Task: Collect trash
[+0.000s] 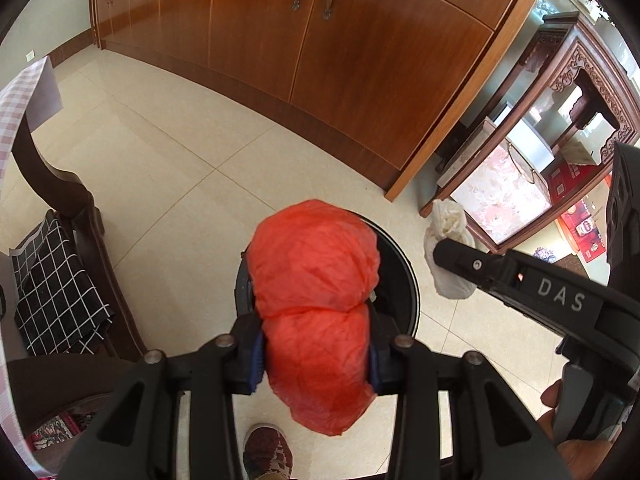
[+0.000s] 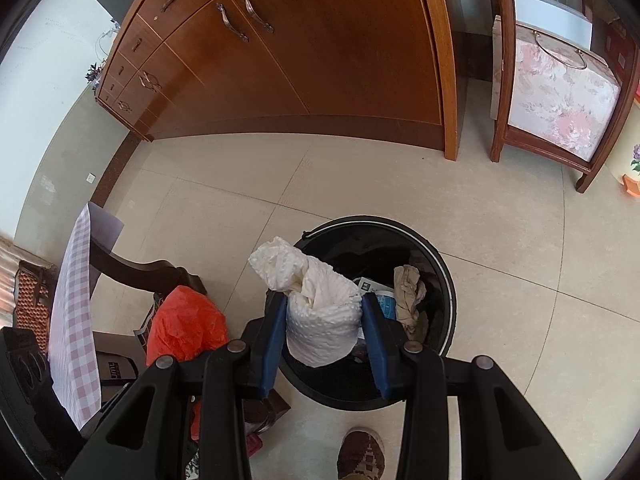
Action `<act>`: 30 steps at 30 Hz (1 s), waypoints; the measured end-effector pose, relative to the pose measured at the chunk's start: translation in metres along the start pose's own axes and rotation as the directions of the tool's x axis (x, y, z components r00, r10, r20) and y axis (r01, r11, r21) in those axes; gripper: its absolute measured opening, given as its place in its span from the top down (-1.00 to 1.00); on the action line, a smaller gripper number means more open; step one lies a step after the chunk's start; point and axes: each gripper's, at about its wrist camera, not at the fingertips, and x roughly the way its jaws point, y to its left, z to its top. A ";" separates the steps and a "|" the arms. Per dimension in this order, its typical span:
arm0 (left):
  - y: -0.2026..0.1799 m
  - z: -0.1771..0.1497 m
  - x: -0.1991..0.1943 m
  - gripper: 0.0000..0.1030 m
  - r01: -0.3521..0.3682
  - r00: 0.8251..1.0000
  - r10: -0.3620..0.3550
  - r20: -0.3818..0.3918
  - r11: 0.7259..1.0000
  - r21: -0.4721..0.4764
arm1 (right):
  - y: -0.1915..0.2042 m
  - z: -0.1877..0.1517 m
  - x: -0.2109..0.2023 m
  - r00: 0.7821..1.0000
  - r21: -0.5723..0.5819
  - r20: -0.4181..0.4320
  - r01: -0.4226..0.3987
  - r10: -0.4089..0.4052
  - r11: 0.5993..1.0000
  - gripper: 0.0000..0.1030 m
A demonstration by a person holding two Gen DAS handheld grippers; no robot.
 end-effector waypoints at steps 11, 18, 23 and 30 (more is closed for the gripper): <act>-0.001 0.003 0.030 -0.05 0.023 0.997 -0.024 -0.079 1.000 -0.015 | -0.015 0.016 0.034 0.997 0.073 -0.055 0.055 -0.051 0.996 0.13; 0.001 0.008 0.027 -0.38 0.021 0.998 -0.022 -0.064 1.000 -0.018 | -0.022 0.022 0.024 0.995 0.137 0.007 0.093 -0.095 0.986 -0.07; 0.006 0.008 0.008 -0.38 -0.017 1.000 0.017 0.000 1.000 0.001 | -0.011 0.020 0.007 0.993 0.103 0.056 0.094 -0.100 0.990 -0.07; 0.008 0.007 -0.022 -0.38 -0.057 0.997 0.056 0.046 0.998 0.015 | -0.002 0.011 0.000 0.997 0.087 0.007 0.071 -0.071 0.994 -0.07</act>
